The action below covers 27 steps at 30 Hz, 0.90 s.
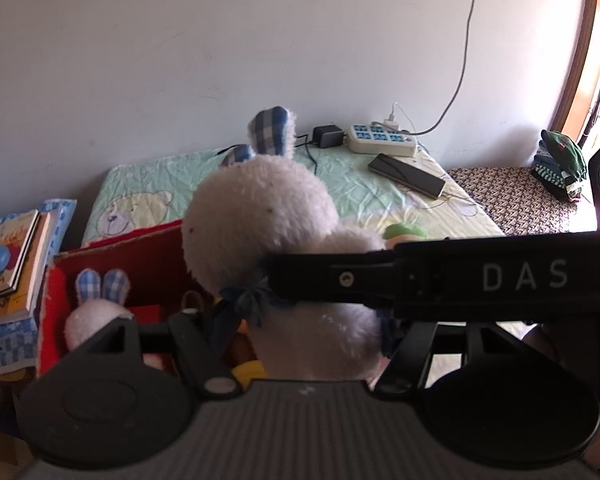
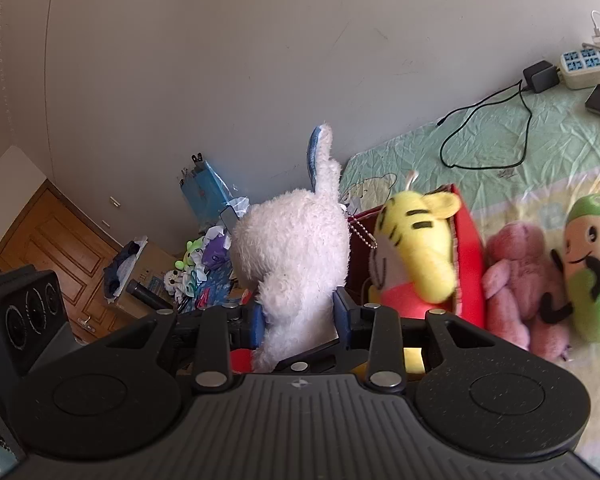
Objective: Organize objects
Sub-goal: 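Lift and carry the white dog over the red box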
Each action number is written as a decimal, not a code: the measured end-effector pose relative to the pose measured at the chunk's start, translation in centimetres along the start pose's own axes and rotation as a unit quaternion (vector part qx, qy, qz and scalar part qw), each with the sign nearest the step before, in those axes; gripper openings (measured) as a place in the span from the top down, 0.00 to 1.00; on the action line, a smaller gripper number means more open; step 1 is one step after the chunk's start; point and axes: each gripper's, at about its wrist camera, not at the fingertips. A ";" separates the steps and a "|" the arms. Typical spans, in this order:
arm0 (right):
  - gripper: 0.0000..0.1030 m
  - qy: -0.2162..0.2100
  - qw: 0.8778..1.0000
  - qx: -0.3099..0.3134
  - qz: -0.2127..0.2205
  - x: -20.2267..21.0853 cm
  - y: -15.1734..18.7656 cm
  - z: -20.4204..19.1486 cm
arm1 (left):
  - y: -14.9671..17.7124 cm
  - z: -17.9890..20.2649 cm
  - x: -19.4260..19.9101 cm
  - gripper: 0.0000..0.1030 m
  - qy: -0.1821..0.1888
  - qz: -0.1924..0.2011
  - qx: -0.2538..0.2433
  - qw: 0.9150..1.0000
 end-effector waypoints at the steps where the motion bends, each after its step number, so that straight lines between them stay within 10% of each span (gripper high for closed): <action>1: 0.64 0.002 1.000 0.000 0.000 -0.6 0.1 -0.2 | 0.1 -0.7 -0.2 0.37 0.000 -0.002 0.000 1.000; 27: 0.64 0.109 0.992 -0.041 -0.046 -11.3 2.2 0.1 | 2.3 -8.4 -9.1 0.39 -0.006 -0.100 0.005 0.995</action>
Point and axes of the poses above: each gripper's, at about its wrist camera, not at the fingertips, and x roughly against the way its jaws point, z to its right, y to its underside, and after that the axes turned 4 degrees about -z, right-handed
